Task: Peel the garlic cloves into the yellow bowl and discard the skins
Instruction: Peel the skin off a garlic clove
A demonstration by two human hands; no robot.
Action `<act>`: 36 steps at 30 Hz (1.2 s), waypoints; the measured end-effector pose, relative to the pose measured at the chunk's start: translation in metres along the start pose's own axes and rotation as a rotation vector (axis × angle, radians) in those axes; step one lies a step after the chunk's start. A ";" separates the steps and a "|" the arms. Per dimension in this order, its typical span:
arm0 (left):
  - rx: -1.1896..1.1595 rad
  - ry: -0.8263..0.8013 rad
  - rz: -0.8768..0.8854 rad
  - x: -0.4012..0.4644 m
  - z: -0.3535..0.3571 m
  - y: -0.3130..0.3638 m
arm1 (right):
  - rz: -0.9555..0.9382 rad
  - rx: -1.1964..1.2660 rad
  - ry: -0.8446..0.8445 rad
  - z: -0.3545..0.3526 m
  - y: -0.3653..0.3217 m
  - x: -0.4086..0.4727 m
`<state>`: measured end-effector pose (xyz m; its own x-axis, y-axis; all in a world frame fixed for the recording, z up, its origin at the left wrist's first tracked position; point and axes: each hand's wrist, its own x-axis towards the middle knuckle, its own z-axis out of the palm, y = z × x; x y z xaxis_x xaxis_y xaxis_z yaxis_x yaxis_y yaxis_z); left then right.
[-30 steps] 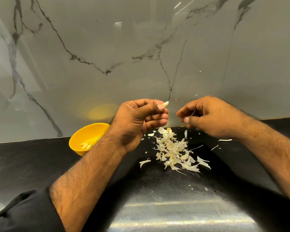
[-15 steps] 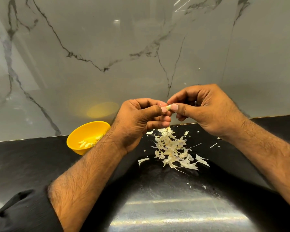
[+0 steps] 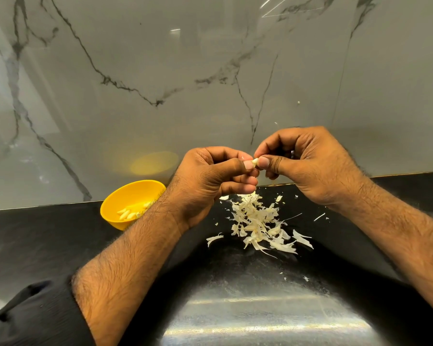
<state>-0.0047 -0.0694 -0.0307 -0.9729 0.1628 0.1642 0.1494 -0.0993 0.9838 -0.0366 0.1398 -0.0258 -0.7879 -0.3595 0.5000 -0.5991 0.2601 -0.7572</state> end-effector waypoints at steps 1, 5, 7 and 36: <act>0.004 0.000 -0.002 0.000 0.000 0.000 | -0.002 -0.008 -0.003 0.000 0.000 0.000; 0.009 0.003 -0.007 0.000 0.001 0.000 | -0.016 -0.042 -0.002 0.001 0.000 0.000; 0.011 0.009 -0.005 0.000 0.001 0.000 | -0.041 -0.095 -0.002 0.000 0.000 -0.001; -0.056 0.040 -0.035 0.004 -0.004 -0.001 | 0.110 -0.602 -0.216 -0.021 0.003 0.002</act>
<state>-0.0092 -0.0725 -0.0317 -0.9838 0.1282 0.1253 0.1058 -0.1494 0.9831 -0.0433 0.1587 -0.0182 -0.8406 -0.4578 0.2896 -0.5408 0.7399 -0.4001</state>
